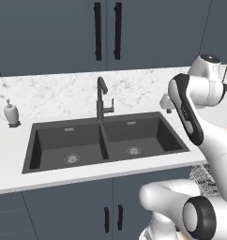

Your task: Pick up the cup and bowl from the counter, place them in the dishwasher, and close the dishwasher door.

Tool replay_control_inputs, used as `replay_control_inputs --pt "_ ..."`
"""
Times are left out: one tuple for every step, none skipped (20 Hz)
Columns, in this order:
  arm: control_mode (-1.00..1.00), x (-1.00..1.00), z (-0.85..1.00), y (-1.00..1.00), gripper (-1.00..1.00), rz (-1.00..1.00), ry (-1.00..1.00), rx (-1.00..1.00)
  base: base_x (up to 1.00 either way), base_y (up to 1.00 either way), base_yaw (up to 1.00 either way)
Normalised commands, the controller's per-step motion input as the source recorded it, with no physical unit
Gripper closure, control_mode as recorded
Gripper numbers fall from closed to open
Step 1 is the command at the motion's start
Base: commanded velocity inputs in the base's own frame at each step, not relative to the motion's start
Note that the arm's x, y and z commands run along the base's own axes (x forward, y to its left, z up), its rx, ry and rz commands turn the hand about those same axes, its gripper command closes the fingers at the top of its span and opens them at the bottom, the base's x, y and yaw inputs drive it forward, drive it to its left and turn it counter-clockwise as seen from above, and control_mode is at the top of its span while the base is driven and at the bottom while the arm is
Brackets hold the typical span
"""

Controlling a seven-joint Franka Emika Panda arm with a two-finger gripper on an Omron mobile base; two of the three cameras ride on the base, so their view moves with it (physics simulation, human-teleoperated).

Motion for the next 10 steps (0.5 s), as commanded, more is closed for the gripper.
replay_control_inputs --pt "-1.0 0.0 -0.31 -0.7 -1.0 -0.02 0.02 0.0 0.0 0.0 0.0" --pt "-1.0 0.0 -0.3 -0.69 -1.0 -0.01 0.05 0.0 0.0 0.0 0.0" --pt "-1.0 0.0 -0.3 -0.71 -1.0 -0.01 0.08 0.0 0.0 0.0 0.0" --pt "-1.0 0.0 -0.3 -0.73 -1.0 -0.01 0.09 0.0 0.0 0.0 0.0" --pt "-1.0 0.0 -0.31 -0.73 -1.0 0.0 0.09 0.0 0.0 0.0 0.0" --pt "-1.0 0.0 -0.32 -0.72 -1.0 0.0 0.09 0.0 0.0 0.0 0.0" --pt "-1.0 0.0 -0.33 -0.72 -1.0 0.0 0.08 0.0 0.0 0.0 0.0" --pt "-1.0 0.01 -0.33 -0.7 -1.0 0.0 0.07 0.0 0.0 0.0 0.0" --pt "-1.0 0.07 -0.31 -0.69 -1.0 0.0 0.07 0.0 0.0 0.0 0.0" --pt "-1.0 0.17 -0.28 -0.67 -1.0 0.0 0.07 0.0 0.0 0.0 0.0"
